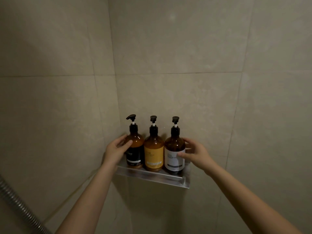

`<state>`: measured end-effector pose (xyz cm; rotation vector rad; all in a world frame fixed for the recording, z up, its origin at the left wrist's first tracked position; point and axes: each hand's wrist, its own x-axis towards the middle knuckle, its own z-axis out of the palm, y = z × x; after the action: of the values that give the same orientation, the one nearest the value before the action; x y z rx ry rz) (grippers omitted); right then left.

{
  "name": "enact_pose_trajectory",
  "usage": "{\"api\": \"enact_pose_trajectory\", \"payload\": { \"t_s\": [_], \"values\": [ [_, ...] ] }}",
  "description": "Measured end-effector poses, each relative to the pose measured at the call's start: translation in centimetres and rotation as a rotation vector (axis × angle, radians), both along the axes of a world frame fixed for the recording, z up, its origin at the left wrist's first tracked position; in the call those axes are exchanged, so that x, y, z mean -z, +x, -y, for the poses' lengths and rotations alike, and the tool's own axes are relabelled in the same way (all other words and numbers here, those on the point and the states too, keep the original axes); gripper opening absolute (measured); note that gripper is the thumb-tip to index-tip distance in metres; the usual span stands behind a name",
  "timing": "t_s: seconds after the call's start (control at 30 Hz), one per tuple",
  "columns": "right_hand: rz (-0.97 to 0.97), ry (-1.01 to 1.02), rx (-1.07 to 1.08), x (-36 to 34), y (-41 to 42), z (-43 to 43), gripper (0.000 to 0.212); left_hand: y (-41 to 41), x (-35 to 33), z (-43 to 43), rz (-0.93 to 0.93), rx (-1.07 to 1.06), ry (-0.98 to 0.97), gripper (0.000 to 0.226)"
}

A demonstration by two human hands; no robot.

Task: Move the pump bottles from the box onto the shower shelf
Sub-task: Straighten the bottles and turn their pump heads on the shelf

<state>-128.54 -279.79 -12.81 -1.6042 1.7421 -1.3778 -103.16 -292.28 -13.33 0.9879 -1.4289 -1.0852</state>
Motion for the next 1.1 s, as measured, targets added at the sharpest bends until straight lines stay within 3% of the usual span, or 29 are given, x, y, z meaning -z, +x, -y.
{"api": "enact_pose_trajectory", "payload": {
  "t_s": [0.2,0.4,0.5,0.57,0.63,0.77,0.93,1.1],
  "values": [
    [0.025,-0.019,0.006,0.3,0.0,0.0,0.061,0.2,0.1,0.3,-0.151,0.075,0.159,0.042],
    [0.029,0.016,0.009,0.1,0.0,0.1,0.064,0.3,-0.2,0.0,-0.101,0.078,0.149,0.043],
    [0.037,0.077,0.023,-1.3,-0.4,-0.1,0.07,-0.2,-0.7,-0.9,-0.042,-0.041,0.02,0.046],
    [0.096,-0.048,0.062,-3.5,-0.7,-0.1,0.059,-0.8,-0.7,-2.3,-0.03,-0.25,-0.125,0.043],
    [0.109,-0.225,0.084,-6.8,-0.5,0.0,0.041,-1.8,-0.3,-4.1,-0.055,-0.325,-0.261,0.037],
    [-0.169,-0.244,-0.041,-13.3,1.7,1.8,0.019,-4.7,1.3,-6.8,0.177,-0.286,-0.436,0.036],
    [-0.593,0.016,-0.235,-16.4,5.4,4.9,0.027,-6.9,1.8,-7.6,0.242,-0.233,-0.404,0.05],
    [-0.665,0.176,-0.245,-15.5,6.2,6.9,0.03,-7.3,1.8,-7.5,0.298,-0.279,-0.437,0.044]
  ]
}}
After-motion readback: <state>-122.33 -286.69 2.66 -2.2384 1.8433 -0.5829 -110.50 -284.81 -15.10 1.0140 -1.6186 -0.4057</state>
